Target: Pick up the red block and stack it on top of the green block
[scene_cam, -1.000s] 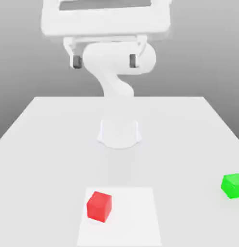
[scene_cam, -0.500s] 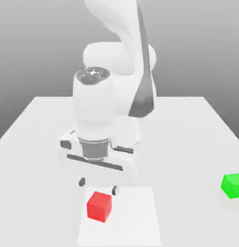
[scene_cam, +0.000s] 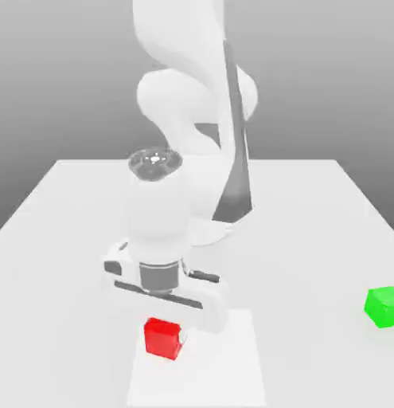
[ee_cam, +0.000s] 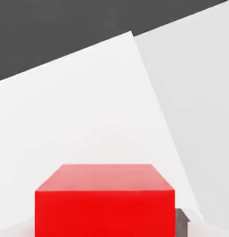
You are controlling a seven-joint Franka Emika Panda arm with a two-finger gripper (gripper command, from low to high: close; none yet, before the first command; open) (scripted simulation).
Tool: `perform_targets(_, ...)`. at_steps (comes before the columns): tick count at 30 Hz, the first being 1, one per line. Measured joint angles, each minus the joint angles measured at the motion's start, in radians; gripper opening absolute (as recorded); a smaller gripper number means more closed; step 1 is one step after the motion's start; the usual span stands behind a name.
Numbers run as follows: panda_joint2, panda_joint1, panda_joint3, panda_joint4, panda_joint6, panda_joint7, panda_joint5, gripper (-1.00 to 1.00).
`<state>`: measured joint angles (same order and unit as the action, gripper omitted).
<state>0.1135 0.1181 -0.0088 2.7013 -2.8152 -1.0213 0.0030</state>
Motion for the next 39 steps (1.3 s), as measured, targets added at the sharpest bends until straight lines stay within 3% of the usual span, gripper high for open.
perform_targets(30,-0.031,-0.555,0.375,-0.164,0.202,0.588,-0.060,-1.00)
perform_targets(36,0.132,-0.622,0.324,-0.185,0.072,0.527,-0.199,-1.00)
perform_targets(37,0.151,-0.633,0.310,-0.187,0.056,0.517,-0.213,1.00)
perform_targets(39,0.151,-0.633,0.310,-0.187,0.056,0.517,-0.213,1.00)
